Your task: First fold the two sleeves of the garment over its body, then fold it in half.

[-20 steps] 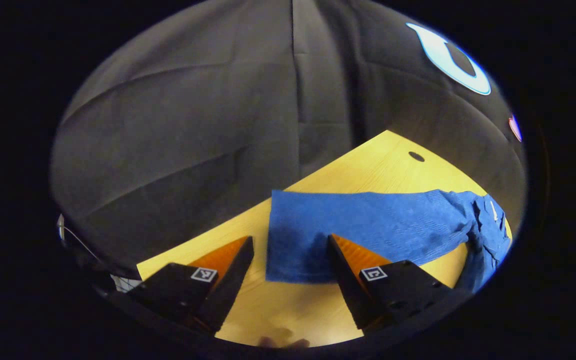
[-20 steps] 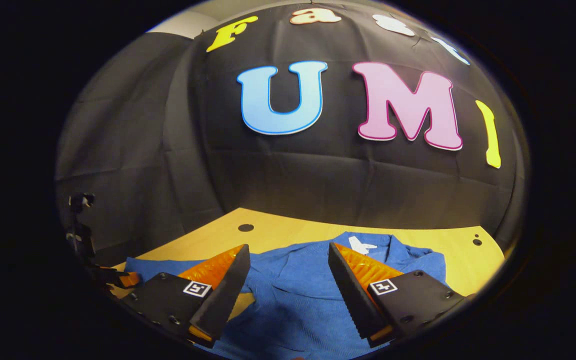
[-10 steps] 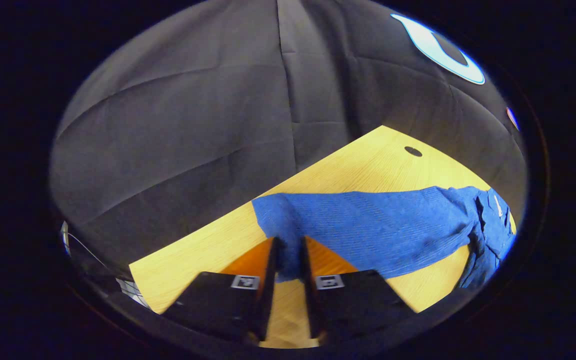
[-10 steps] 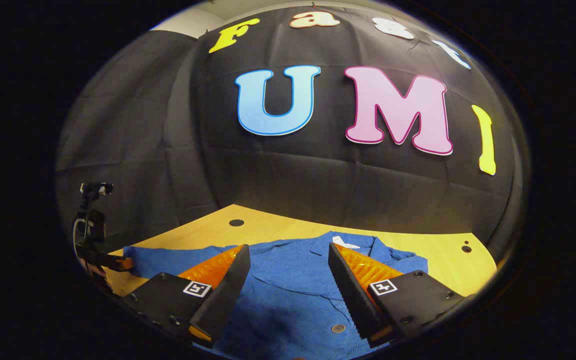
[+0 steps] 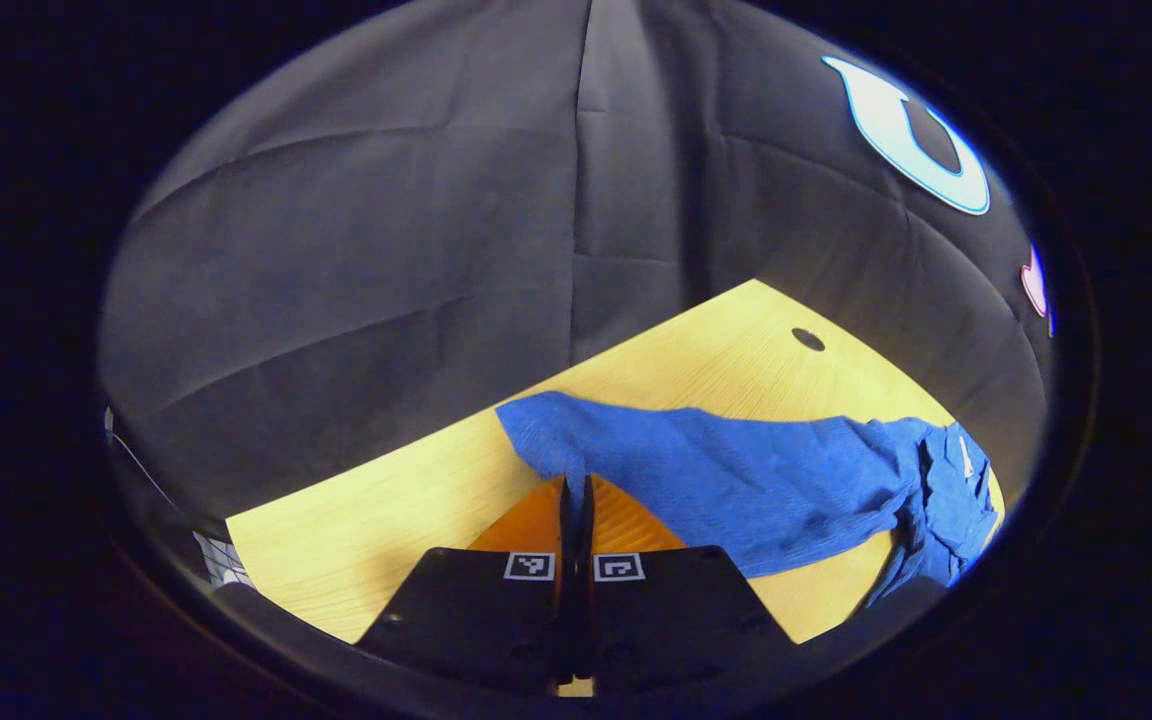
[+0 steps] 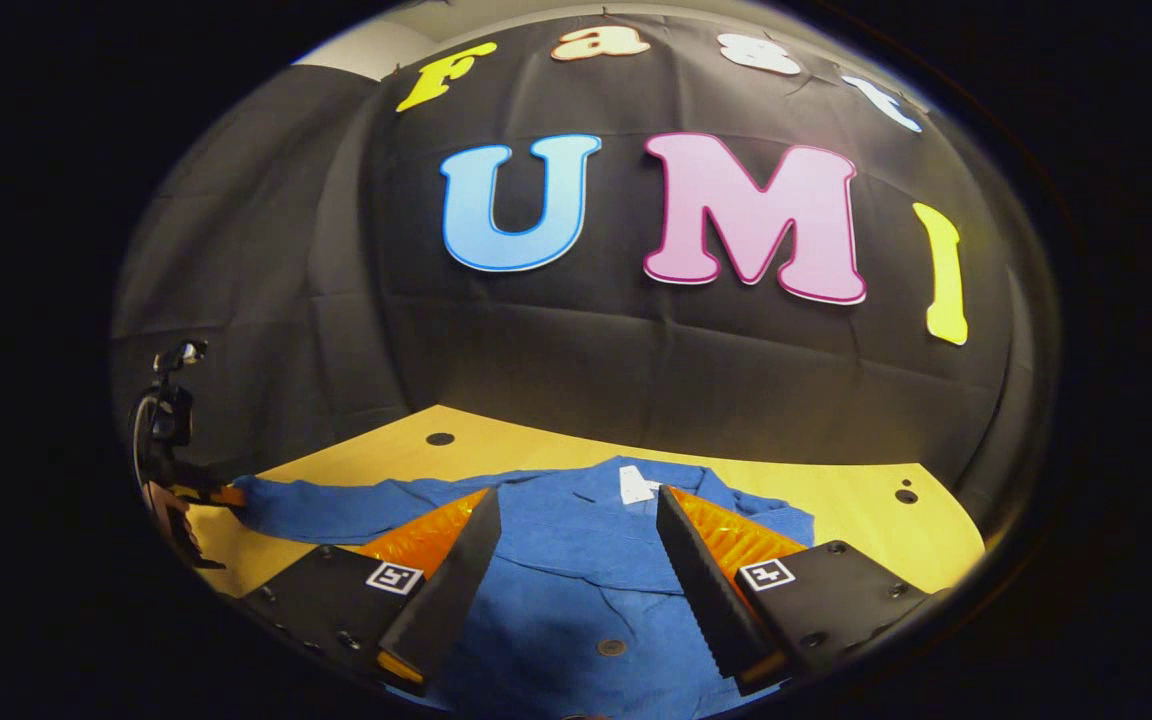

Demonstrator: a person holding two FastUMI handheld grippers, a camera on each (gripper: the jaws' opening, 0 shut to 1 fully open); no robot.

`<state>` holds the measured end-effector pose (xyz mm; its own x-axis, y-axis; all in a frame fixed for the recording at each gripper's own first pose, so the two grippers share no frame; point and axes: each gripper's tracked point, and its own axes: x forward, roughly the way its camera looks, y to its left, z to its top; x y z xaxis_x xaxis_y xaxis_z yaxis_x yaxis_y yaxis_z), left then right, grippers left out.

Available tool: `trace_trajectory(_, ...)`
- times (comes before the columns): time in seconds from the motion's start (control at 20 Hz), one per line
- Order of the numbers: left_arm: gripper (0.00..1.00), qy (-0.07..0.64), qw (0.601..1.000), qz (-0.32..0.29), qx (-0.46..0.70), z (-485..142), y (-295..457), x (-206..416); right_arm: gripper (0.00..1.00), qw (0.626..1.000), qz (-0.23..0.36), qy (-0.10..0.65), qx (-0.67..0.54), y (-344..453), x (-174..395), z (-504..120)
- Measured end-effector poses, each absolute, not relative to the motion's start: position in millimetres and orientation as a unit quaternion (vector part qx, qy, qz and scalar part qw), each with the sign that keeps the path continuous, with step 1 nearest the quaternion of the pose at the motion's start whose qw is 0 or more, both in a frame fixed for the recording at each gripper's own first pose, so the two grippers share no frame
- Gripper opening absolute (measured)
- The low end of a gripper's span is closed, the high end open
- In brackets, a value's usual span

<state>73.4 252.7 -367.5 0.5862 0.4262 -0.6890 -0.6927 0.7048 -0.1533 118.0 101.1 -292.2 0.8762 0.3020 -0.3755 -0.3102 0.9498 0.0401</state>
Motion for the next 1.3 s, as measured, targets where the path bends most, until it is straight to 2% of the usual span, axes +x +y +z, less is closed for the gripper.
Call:
trace_trajectory(0.2,0.0,0.305,0.886,0.291,-0.194,-334,219,111,0.99,0.972,0.125,0.196,-0.012,65,124,-295)
trace_trajectory(0.45,0.0,0.28,0.916,0.215,-0.189,-295,138,179,0.99,0.977,0.1,0.191,-0.01,24,126,-291)
trace_trajectory(0.65,0.0,0.262,0.937,0.142,-0.181,-265,49,229,0.99,0.979,0.081,0.183,-0.03,-23,132,-288)
trace_trajectory(0.9,0.0,0.255,0.95,0.037,-0.175,-241,-78,275,0.99,0.982,0.028,0.186,-0.022,-88,128,-288)
trace_trajectory(1.05,0.0,0.264,0.951,-0.024,-0.16,-237,-154,286,0.99,0.981,-0.002,0.191,-0.03,-129,123,-291)
trace_trajectory(1.15,0.0,0.273,0.948,-0.06,-0.15,-243,-204,293,0.95,0.98,-0.023,0.191,-0.046,-158,120,-290)
trace_trajectory(1.3,0.0,0.284,0.945,-0.097,-0.129,-253,-264,296,0.99,0.979,-0.048,0.194,-0.044,-188,113,-291)
